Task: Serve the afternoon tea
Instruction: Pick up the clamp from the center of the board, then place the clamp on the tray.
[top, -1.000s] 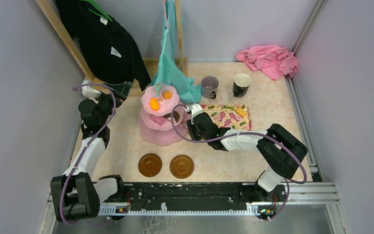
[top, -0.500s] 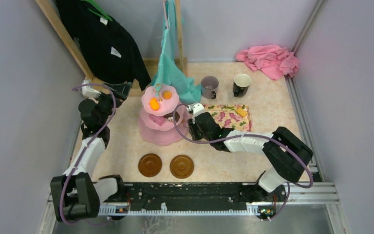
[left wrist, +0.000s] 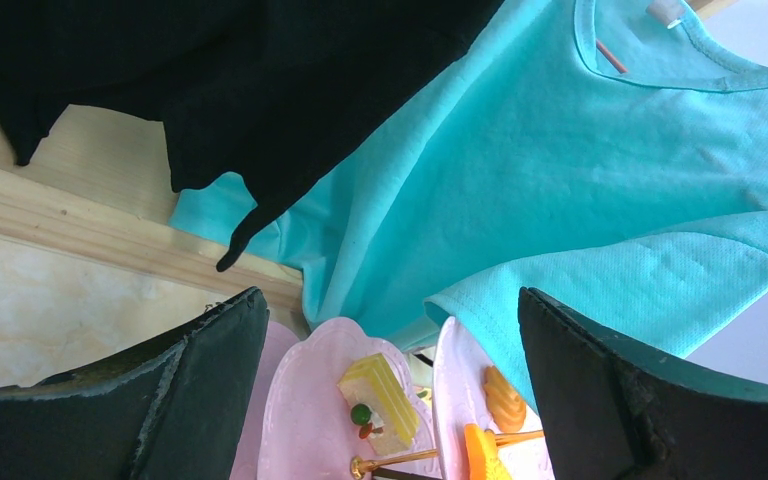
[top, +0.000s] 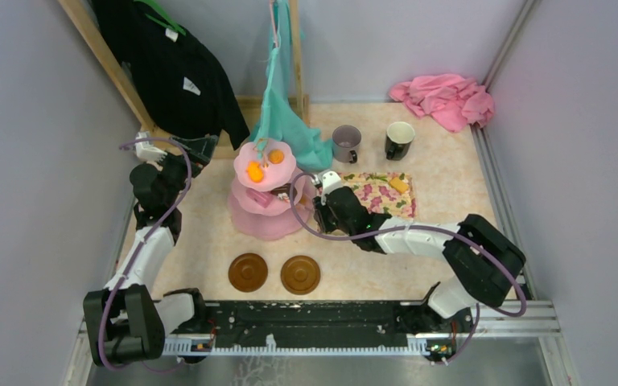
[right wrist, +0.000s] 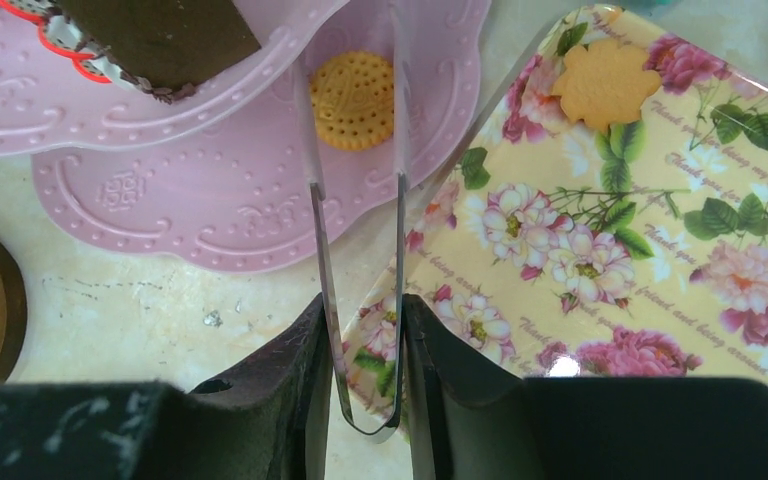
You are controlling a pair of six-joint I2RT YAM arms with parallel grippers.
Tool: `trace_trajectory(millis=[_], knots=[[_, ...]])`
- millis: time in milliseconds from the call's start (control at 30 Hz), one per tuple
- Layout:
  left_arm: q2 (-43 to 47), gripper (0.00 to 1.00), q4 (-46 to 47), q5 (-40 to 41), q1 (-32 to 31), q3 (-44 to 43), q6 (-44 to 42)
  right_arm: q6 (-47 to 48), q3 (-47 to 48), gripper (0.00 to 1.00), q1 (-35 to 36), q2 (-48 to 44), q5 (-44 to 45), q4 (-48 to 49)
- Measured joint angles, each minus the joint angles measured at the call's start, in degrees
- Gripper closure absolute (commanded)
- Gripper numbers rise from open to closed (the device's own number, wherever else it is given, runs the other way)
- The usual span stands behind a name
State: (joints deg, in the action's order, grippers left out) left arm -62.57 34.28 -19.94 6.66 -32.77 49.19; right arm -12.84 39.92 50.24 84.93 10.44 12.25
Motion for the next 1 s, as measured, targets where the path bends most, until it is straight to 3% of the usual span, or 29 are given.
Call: trace_trajectory(millis=[1000], knots=[[0.00, 0.01, -0.52, 0.90, 0.00, 0.00, -1.29, 1.33, -2.56, 0.76, 0.13, -3.39, -1.55, 6.60]])
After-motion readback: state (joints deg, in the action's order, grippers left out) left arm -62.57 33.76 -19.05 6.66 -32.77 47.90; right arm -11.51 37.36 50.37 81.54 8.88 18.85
